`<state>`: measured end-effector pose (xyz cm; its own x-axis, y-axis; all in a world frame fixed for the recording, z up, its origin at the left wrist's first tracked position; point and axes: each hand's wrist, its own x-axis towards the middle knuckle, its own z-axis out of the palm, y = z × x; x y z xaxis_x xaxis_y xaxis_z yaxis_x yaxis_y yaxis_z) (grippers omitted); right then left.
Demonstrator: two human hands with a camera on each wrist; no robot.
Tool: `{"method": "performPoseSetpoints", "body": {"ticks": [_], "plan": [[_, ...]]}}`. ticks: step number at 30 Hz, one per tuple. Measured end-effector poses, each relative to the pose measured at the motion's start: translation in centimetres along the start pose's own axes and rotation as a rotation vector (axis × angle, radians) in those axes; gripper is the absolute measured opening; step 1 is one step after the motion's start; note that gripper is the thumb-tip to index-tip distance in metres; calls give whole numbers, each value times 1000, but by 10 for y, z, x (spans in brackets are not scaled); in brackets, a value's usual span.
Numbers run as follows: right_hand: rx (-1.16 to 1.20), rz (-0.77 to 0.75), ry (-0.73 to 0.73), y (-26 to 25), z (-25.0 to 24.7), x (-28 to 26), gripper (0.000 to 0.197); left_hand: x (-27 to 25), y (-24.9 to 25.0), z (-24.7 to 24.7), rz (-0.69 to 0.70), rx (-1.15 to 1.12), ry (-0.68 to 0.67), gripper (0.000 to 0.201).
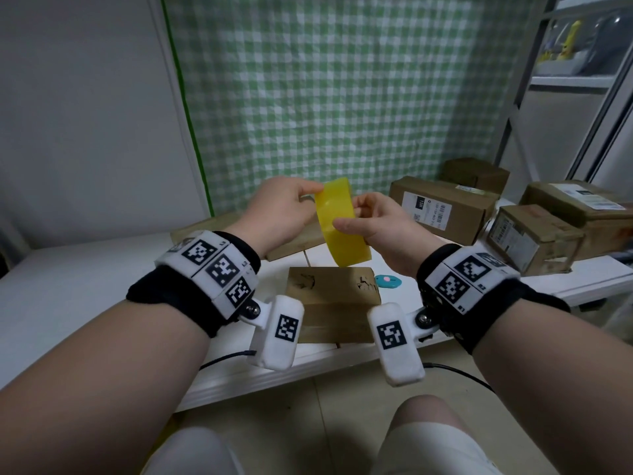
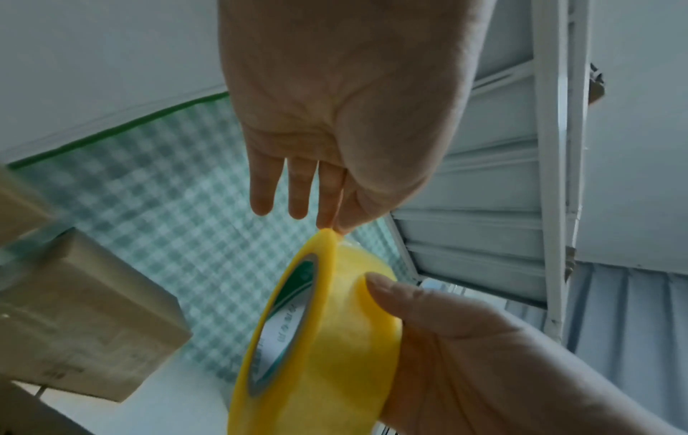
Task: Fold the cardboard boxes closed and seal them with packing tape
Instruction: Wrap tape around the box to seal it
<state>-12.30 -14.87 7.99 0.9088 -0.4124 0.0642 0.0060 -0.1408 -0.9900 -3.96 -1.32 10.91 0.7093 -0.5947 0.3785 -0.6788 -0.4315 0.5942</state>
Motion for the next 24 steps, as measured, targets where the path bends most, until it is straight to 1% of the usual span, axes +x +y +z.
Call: {"method": "performPoseSetpoints", "body": {"ticks": [4, 7, 11, 17, 20, 24], "plan": [[-18, -2, 62, 3, 2, 3, 36, 3, 0, 6, 88, 181, 62, 31], [-67, -17, 92, 5, 3, 4, 36, 6, 0, 10, 122, 190, 93, 16], [-146, -53, 96, 6, 4, 3, 37, 7, -1, 12, 78, 143, 75, 5], [-232, -77, 106, 4, 4, 3, 41, 10, -4, 15, 51, 125, 44, 9], [-241, -84, 120, 3, 5, 4, 37, 10, -6, 18, 64, 113, 74, 1], [-292, -96, 128, 5, 5, 6, 36, 12, -6, 19, 67, 95, 94, 10]]}}
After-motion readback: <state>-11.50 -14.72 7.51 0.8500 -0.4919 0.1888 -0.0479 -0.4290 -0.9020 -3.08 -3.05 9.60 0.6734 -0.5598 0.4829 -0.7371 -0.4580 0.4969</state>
